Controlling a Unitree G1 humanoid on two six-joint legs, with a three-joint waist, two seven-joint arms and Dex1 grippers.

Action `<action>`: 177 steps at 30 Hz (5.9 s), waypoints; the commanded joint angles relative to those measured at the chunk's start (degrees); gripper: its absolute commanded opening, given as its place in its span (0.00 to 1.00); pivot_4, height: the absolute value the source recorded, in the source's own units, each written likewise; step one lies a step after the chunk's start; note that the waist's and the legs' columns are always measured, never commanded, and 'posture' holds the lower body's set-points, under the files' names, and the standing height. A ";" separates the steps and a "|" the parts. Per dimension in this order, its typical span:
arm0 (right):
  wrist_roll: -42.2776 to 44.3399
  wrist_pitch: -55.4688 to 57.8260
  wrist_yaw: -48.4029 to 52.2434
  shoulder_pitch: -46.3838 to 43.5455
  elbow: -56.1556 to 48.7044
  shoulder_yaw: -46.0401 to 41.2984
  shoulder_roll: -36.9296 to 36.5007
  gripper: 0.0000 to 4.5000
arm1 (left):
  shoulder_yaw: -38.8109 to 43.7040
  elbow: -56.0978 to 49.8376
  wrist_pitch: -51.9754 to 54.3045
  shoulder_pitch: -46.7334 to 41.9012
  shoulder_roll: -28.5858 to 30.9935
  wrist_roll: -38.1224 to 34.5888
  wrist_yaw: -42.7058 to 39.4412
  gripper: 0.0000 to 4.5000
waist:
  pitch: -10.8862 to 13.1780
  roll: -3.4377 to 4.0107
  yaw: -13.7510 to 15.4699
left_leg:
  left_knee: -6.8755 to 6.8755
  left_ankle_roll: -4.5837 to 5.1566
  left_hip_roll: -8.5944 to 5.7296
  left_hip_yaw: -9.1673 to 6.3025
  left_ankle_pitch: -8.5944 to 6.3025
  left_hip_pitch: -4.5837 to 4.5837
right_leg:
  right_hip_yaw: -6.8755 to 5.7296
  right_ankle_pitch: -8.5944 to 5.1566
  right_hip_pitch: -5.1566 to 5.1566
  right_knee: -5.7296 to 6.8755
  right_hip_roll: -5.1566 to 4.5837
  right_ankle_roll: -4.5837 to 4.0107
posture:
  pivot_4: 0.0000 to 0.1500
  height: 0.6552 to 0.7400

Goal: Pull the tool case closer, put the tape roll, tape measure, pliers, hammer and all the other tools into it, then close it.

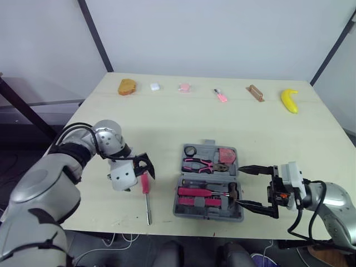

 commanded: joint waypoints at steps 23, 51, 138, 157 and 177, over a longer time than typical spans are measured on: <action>-0.73 -2.28 0.38 -1.64 1.12 0.31 0.90 1.00 | 5.67 3.80 -2.26 2.31 -5.06 21.57 8.64 0.01 | 0.00 -0.01 0.03 | 0.13 0.00 0.01 -0.03 0.00 0.01 | -0.01 0.00 0.00 0.19 0.01 0.00 | 1.00 1.00; -1.16 -1.45 -1.10 -1.74 0.08 0.88 1.19 1.00 | 7.05 10.32 -2.46 -4.86 -6.71 41.55 24.45 0.99 | 0.01 -0.04 0.02 | 0.18 0.00 0.00 0.00 0.00 0.08 | 0.02 0.00 0.00 0.39 0.02 0.00 | 1.00 1.00; 0.49 -3.57 4.66 -5.69 8.44 -0.75 1.07 1.00 | 69.25 -89.66 166.42 52.80 -18.84 -15.01 71.52 0.08 | 0.05 -0.02 -1.21 | 0.17 -0.03 -0.02 -0.39 0.01 0.22 | 0.02 0.02 0.04 0.53 -0.23 -0.01 | 1.00 1.00; -0.68 -4.44 3.98 -3.94 7.87 -0.51 1.66 1.00 | 70.47 -90.85 156.27 61.04 -22.17 -14.65 72.94 0.97 | 0.01 0.05 -1.68 | 0.12 -0.04 0.06 -0.35 0.01 0.27 | 0.07 0.02 0.04 0.52 -0.31 -0.01 | 1.00 1.00; -1.08 -4.08 3.69 -3.15 6.67 0.16 1.97 1.00 | 66.34 -80.40 115.82 74.13 -30.67 -9.00 73.77 0.86 | -0.03 0.14 -1.00 | 0.04 -0.03 -0.01 -0.27 0.00 0.29 | 0.00 0.02 0.05 0.45 -0.54 -0.01 | 1.00 1.00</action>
